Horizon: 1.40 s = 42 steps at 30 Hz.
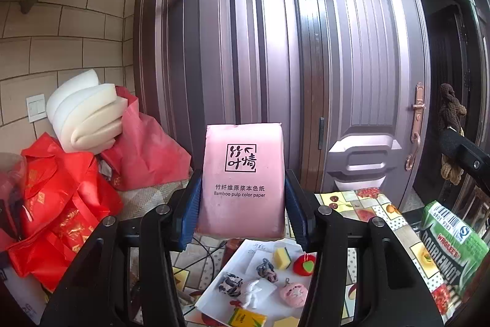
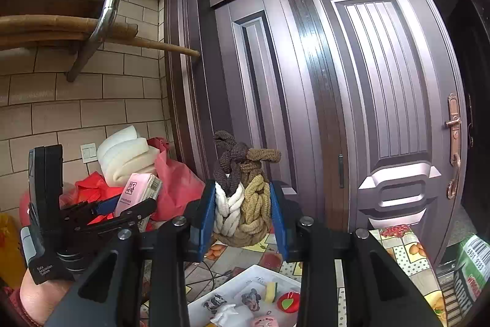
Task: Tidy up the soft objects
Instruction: 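Carry the tissue pack and rope knot toy up toward the white box, then lower the tissue pack and rope toy into the box and open both grippers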
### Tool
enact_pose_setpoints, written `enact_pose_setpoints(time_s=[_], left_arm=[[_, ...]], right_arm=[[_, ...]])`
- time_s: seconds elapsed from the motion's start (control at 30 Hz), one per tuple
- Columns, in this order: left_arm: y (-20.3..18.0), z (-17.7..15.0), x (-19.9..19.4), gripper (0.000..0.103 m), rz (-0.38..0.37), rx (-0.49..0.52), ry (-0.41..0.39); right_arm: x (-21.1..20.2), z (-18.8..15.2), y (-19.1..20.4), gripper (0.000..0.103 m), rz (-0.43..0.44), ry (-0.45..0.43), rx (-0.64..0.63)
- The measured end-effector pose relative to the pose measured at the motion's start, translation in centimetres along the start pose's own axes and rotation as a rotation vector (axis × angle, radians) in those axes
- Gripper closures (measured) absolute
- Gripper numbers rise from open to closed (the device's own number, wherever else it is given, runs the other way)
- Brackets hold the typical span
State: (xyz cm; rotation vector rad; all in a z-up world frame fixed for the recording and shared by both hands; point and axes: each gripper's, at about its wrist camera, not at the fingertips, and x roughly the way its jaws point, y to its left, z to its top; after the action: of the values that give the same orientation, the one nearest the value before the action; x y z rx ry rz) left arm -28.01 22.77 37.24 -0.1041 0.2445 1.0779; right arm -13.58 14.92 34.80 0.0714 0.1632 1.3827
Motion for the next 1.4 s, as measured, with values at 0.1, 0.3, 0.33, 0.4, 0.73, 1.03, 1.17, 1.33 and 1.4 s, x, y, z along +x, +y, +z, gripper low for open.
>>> enact_pose_setpoints(time_s=[0.1,0.3,0.33,0.4,0.73,1.03,1.17,1.33,1.4], left_arm=[[0.0,-1.0,0.8,0.052,0.0,0.003,0.025],[0.9,-3.2,5.6,0.052,-0.026,-0.027,0.169],[1.0,-3.3,6.5,0.052,-0.031,-0.025,0.193],[1.2,-3.7,8.2,0.052,-0.043,-0.018,0.244],[1.3,-11.9,16.5,0.052,-0.07,0.0,0.546],[-1.1,-19.7,20.3,0.052,-0.108,0.001,0.752],[-1.0,-22.0,20.9,0.052,-0.126,-0.033,0.766],[-0.4,-21.4,21.3,0.023,-0.127,-0.009,0.725],[0.2,-21.2,21.4,0.0,-0.118,-0.021,0.715]], right_arm=[[0.7,-0.7,-0.2,0.07,0.01,0.021,0.007],[4.6,-2.8,-0.8,0.07,-0.013,0.134,0.042],[5.3,-3.0,-0.9,0.07,-0.021,0.153,0.053],[6.5,-3.3,-0.9,0.07,-0.029,0.187,0.072],[11.2,-9.7,-2.5,0.07,-0.059,0.391,0.2],[16.6,-18.2,-4.1,0.07,-0.066,0.689,0.171],[18.3,-21.5,-3.8,0.07,-0.056,0.759,0.172],[19.6,-22.4,-3.0,0.06,-0.038,0.777,0.232],[19.3,-22.3,-2.9,0.031,-0.04,0.756,0.271]])
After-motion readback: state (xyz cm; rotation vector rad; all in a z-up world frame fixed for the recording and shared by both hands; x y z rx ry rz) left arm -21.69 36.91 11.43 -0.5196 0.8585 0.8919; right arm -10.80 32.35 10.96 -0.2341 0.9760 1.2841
